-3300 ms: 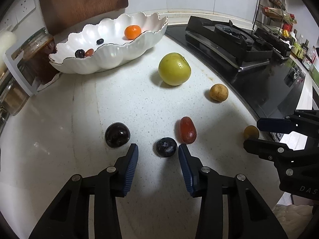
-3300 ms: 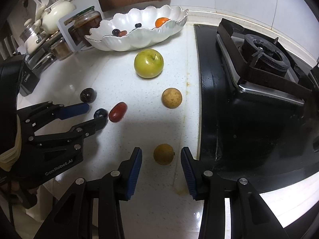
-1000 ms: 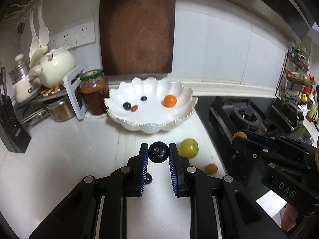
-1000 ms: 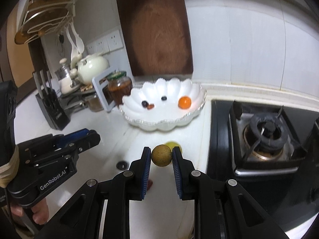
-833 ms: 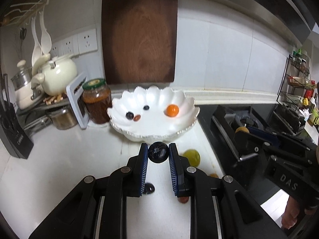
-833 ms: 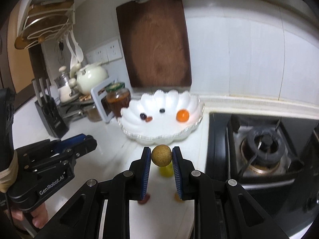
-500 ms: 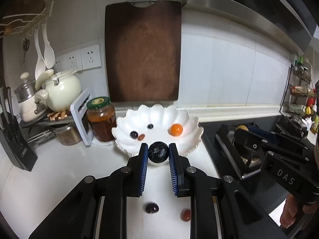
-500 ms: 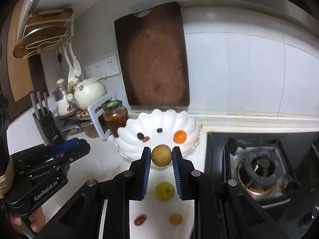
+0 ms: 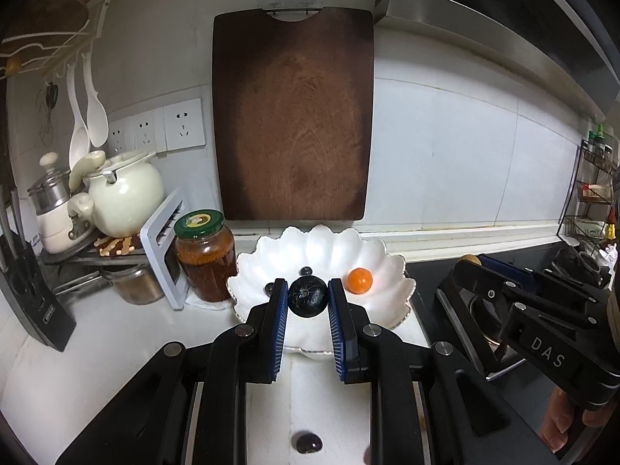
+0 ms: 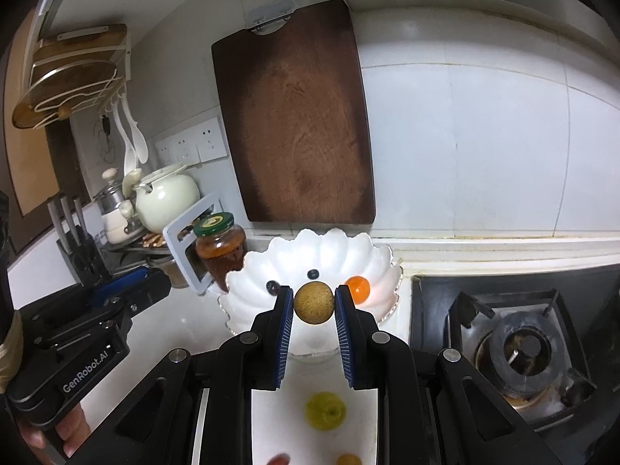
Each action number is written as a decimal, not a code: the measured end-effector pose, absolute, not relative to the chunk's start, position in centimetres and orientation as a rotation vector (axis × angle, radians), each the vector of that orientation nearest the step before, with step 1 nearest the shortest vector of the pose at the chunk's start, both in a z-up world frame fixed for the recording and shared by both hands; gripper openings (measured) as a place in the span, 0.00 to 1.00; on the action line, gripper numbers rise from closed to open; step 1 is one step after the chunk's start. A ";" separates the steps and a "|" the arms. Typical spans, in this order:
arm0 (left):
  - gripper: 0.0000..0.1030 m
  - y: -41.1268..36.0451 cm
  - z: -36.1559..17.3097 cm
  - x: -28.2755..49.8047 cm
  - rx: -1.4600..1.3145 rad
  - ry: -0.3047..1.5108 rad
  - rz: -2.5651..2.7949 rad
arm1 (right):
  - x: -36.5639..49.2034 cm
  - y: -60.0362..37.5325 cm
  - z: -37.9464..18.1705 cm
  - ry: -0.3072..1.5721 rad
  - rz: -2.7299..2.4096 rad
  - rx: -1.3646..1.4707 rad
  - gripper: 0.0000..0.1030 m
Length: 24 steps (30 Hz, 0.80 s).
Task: Organize fruits
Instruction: 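Carry the brown fruit and dark plum up over the white bowl with both tools, then lower both fruits into the white bowl and open both tools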
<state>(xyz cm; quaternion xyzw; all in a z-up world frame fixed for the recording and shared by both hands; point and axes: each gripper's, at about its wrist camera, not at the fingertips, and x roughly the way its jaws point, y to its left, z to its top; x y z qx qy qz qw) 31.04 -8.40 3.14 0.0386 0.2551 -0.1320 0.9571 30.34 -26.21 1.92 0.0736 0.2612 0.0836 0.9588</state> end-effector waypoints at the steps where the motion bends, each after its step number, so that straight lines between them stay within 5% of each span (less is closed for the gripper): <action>1: 0.21 -8.5 3.2 31.5 0.078 0.523 -0.266 | 30.8 -26.2 1.9 0.534 0.167 0.146 0.23; 24: 0.21 -10.3 0.5 41.4 0.090 0.683 -0.282 | 39.6 -26.3 -0.7 0.672 0.137 0.123 0.23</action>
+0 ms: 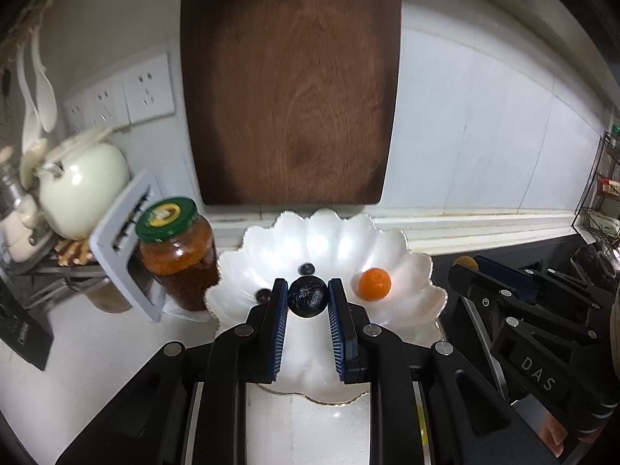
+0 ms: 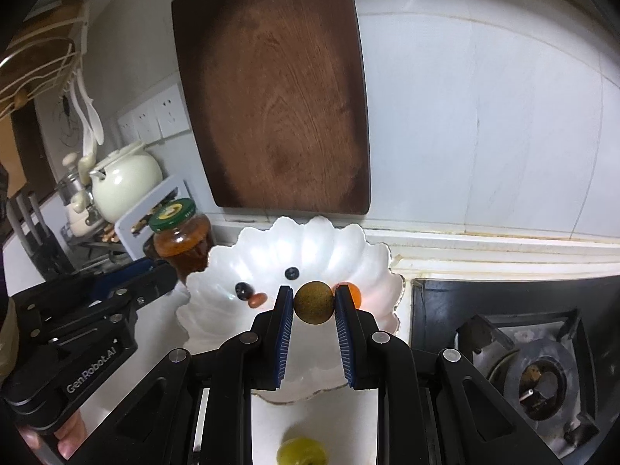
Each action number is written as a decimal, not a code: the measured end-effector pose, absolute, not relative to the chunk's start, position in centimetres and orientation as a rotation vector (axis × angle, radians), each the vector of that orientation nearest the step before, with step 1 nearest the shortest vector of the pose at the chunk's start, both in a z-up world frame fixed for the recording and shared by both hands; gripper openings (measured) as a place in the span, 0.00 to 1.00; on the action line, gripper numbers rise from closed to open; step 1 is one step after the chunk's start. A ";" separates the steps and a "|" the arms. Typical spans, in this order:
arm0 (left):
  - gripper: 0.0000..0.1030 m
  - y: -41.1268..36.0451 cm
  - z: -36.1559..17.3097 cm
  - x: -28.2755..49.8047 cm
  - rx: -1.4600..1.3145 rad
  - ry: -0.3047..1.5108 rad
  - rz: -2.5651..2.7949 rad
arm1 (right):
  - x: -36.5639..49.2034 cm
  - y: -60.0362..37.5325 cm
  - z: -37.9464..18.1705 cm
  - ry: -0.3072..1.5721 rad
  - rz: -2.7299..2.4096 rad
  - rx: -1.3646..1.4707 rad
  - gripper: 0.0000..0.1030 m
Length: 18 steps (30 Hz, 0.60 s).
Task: Organize fruits
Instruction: 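Lower both fruits into the white bowl and open both tools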
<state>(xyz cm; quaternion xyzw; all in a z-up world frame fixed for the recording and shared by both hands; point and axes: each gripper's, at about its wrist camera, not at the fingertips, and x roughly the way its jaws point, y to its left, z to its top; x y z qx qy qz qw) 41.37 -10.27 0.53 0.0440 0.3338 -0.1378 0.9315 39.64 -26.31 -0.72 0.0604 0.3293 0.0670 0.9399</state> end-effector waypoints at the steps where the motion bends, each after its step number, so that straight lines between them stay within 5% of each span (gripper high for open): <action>1: 0.21 -10.3 0.2 41.9 0.086 0.697 -0.286 | 40.0 -26.3 -0.9 0.683 0.140 0.127 0.23; 18: 0.21 -10.3 -5.3 47.7 0.070 0.895 -0.289 | 44.8 -25.4 -4.9 0.837 0.144 0.113 0.23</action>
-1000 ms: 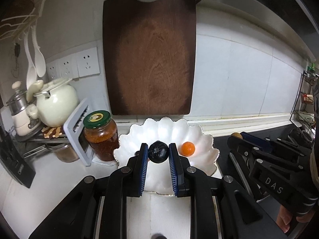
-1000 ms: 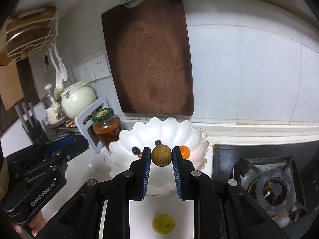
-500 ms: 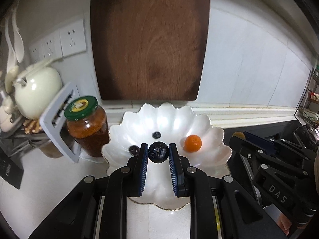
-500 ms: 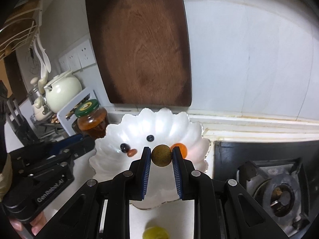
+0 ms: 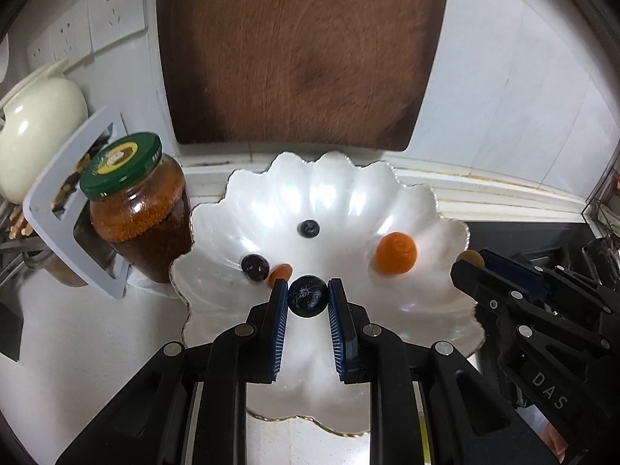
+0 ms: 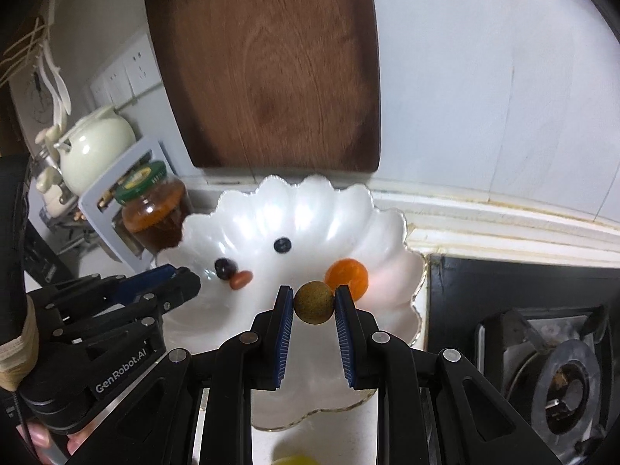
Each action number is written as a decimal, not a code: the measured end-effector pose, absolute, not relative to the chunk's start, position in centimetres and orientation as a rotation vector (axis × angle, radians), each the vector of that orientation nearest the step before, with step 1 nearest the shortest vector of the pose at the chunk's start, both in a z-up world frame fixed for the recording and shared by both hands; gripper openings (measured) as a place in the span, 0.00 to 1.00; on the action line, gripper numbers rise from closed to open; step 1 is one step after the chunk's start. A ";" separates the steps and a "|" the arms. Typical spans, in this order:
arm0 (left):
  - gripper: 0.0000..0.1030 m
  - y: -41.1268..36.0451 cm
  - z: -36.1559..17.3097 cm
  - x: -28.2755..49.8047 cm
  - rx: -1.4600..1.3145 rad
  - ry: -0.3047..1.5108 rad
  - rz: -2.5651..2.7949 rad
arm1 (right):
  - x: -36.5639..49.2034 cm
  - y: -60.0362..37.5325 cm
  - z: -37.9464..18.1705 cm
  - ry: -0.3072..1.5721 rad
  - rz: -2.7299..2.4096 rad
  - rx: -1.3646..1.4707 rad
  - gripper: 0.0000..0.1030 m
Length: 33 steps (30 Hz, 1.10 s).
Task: Organize fruits
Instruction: 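Lower both fruits into the white bowl and open both tools, then lift both open tools from the bowl back over the remaining fruits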
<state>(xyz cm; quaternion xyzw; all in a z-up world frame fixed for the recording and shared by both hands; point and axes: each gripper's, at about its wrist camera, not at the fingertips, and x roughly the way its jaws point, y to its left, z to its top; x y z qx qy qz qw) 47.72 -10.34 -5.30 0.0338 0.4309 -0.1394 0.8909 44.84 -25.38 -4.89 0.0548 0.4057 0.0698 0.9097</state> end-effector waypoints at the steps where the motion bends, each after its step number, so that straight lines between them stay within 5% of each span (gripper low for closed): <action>1: 0.21 -10.3 -5.6 47.9 0.074 0.903 -0.284 | 45.1 -25.3 -5.2 0.847 0.143 0.111 0.23; 18: 0.22 -10.9 -9.2 50.3 0.154 0.993 -0.236 | 47.7 -24.8 -9.6 0.987 0.135 0.081 0.23; 24: 0.41 -11.0 -9.0 50.3 0.171 0.977 -0.221 | 47.9 -25.3 -9.7 0.988 0.099 0.078 0.35; 33: 0.51 -10.1 -7.5 48.6 0.162 0.929 -0.196 | 46.8 -25.4 -8.5 0.958 0.093 0.055 0.35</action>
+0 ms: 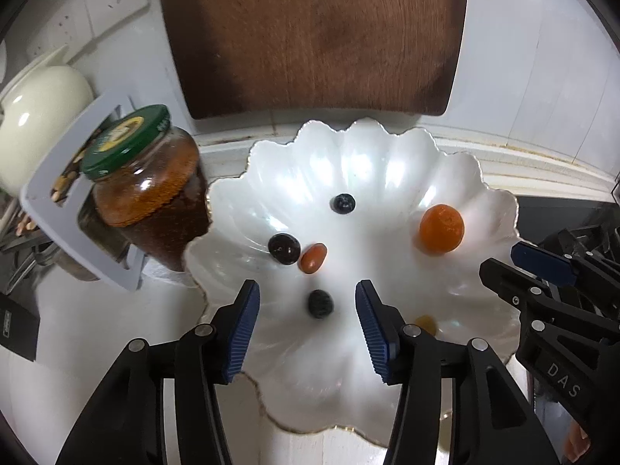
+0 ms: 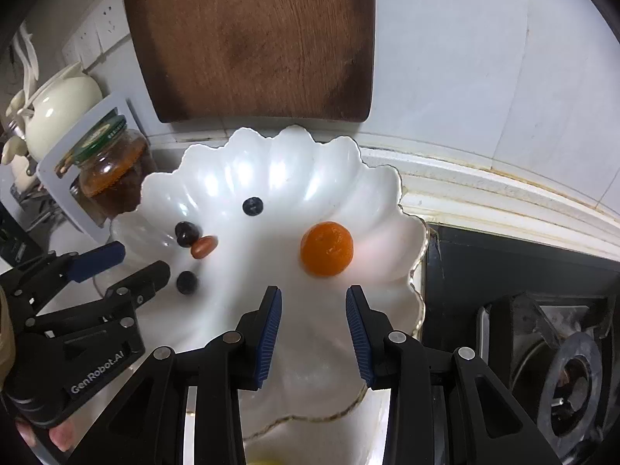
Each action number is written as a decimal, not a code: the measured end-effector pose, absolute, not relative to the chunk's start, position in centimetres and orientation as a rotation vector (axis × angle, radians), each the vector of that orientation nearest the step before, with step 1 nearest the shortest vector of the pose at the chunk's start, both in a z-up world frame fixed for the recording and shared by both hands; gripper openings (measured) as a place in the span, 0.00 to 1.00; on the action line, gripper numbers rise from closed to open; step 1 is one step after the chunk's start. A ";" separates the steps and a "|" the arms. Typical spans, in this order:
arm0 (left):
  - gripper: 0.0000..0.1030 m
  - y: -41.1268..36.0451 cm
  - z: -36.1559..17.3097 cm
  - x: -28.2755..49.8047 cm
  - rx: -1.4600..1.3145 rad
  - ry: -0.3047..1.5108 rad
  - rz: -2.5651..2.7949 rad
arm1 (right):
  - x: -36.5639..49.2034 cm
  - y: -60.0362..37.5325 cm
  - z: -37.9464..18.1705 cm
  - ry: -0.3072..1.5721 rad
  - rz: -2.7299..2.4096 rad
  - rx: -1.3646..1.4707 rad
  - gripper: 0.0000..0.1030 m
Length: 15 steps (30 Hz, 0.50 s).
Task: Organize fruits
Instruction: 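Lift both open tools from the bowl back over the remaining fruits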
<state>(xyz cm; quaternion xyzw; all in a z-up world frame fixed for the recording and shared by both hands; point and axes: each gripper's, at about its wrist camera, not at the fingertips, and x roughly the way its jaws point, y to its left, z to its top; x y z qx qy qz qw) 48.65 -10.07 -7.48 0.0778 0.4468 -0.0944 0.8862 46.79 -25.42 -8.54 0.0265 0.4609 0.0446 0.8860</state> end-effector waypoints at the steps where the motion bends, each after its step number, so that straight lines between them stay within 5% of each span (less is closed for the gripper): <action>1: 0.51 -9.9 -7.2 48.3 0.155 0.919 -0.192 | 46.6 -25.4 -8.3 0.952 0.092 0.056 0.35; 15: 0.54 -8.0 -1.5 42.0 0.112 0.739 -0.160 | 41.3 -24.9 -3.1 0.809 0.119 0.030 0.35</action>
